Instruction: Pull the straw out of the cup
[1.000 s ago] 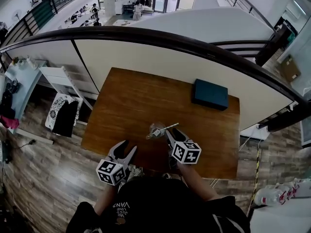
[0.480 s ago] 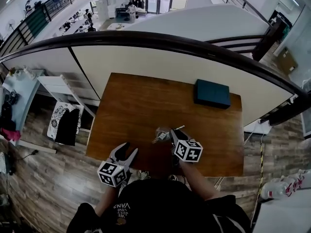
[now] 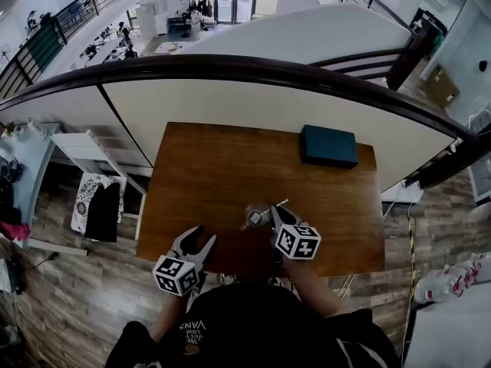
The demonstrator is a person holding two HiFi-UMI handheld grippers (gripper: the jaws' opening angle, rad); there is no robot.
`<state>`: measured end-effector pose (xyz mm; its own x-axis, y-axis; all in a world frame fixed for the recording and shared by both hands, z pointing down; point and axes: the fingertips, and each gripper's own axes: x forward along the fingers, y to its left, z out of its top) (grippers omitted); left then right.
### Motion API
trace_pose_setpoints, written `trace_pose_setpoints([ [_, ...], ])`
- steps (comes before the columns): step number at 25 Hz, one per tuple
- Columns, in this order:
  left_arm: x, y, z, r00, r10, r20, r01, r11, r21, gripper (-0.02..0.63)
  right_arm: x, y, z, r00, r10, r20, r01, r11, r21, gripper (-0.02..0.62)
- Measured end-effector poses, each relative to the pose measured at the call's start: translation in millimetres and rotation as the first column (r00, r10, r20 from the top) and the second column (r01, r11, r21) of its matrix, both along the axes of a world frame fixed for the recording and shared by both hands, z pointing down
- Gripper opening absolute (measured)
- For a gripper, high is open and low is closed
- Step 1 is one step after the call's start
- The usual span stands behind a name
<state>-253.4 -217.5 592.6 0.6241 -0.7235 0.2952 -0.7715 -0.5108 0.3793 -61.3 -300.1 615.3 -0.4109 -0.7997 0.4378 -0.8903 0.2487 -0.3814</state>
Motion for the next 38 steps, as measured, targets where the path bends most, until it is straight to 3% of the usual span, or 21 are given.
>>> trace_pose_setpoints([
  [18, 32, -15, -8, 0.999, 0.03, -0.015, -0.03, 0.999, 0.027, 0.175, 15, 5, -58, 0.998, -0.034, 0.057, 0.028, 0.995, 0.098, 0.032],
  [38, 81, -6, -22, 0.999, -0.043, 0.005, 0.042, 0.997, 0.06, 0.173, 63, 17, -110, 0.985, -0.11, 0.136, 0.082, 0.977, 0.196, 0.032],
])
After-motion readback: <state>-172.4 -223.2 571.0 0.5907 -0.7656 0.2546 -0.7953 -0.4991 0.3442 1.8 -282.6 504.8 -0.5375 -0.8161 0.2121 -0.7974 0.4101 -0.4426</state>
